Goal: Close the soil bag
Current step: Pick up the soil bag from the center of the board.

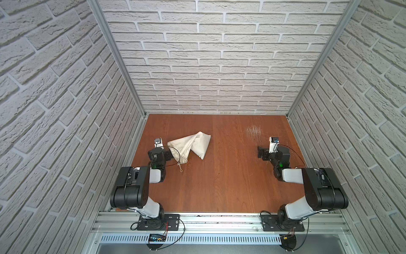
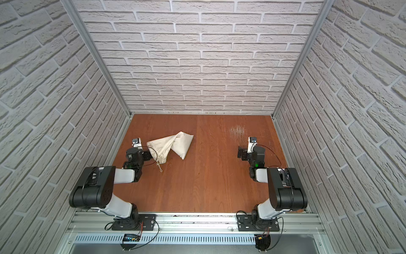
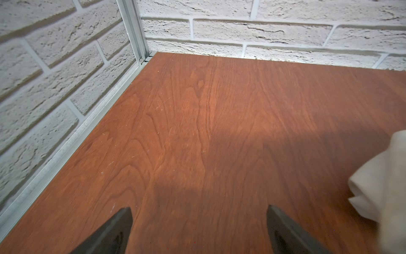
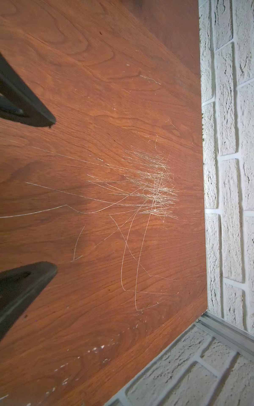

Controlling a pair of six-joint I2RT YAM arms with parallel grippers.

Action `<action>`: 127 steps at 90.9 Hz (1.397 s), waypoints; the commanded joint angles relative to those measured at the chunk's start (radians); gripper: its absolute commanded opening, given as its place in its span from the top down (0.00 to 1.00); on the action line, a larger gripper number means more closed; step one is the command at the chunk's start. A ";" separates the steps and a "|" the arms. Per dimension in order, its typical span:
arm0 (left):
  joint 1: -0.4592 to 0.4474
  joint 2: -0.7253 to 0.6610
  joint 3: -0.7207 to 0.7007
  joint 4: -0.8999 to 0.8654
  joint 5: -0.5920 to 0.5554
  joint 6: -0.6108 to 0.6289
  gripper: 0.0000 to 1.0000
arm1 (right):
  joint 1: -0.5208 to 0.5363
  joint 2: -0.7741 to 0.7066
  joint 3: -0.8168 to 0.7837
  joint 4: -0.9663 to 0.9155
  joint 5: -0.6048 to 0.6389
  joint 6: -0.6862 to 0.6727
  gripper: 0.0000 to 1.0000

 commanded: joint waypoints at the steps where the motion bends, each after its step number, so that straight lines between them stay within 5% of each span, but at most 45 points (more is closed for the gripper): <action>1: 0.004 0.004 0.009 0.027 0.004 -0.007 0.02 | -0.006 0.000 0.006 0.014 0.005 0.007 0.01; 46: 0.001 -0.017 0.013 0.003 -0.040 -0.018 0.02 | -0.004 -0.002 0.004 0.015 0.013 0.007 0.01; 61: -0.010 -0.214 0.171 -0.483 -0.336 -0.140 0.02 | 0.011 -0.080 0.148 -0.300 0.157 0.060 0.01; 85: -0.004 -0.390 0.298 -0.936 -0.504 -0.472 0.02 | 0.018 -0.151 0.328 -0.726 0.169 0.240 0.01; 92: -0.002 -0.412 0.350 -1.068 -0.478 -0.526 0.02 | 0.023 -0.192 0.338 -0.789 0.135 0.267 0.01; 127: -0.010 -0.598 0.399 -1.305 0.067 -0.605 0.02 | 0.097 -0.289 0.385 -1.031 -0.043 0.279 0.01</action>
